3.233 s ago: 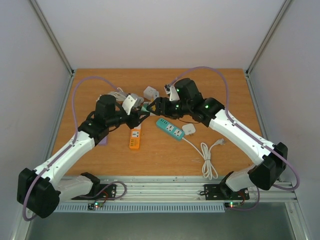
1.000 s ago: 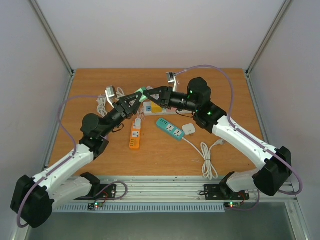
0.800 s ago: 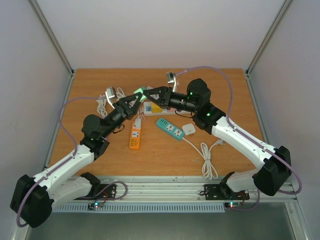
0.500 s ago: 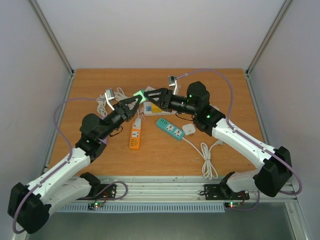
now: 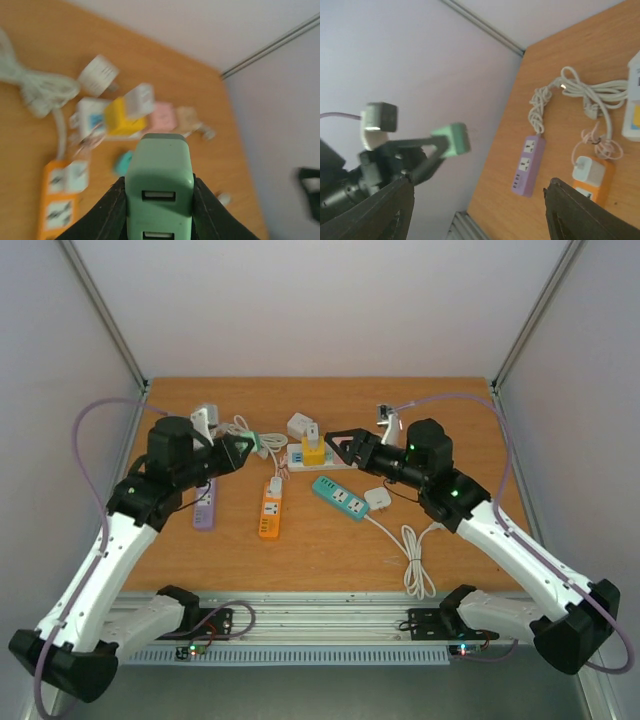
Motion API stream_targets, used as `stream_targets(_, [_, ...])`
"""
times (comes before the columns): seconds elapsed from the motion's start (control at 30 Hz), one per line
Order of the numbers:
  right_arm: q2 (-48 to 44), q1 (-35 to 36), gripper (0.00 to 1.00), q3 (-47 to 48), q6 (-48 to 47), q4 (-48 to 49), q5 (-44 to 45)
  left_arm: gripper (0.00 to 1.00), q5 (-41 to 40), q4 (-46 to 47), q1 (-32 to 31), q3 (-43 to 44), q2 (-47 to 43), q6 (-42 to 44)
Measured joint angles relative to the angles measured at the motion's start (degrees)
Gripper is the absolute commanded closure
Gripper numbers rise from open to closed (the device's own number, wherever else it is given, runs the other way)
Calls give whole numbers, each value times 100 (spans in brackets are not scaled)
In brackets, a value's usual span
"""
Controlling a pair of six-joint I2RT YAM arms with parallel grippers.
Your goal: Insert the plug
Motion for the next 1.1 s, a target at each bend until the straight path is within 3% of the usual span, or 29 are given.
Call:
stream_targets(0.17, [-352,0,28,-114,-411,-437,374,83,-503,-1720,131,157,411,894])
stream_targets(0.33, [-328,0,29,-173,-675,-839,691,82,-1029,-2739,492,376,741,1591])
stream_targets(0.67, [-221,-2,30,-251,-789,-1036,876,83,-820,-2944,1698,199,1834,2459])
stream_targets(0.93, [-219,-33,30,-249,-804,-1220,1014,86,-608,-2942,1954,772,3464,2841])
stream_targets(1.1, [-238,-33,30,-247,-879,-1394,1134,86,-741,-2975,2114,1130,3915,3042])
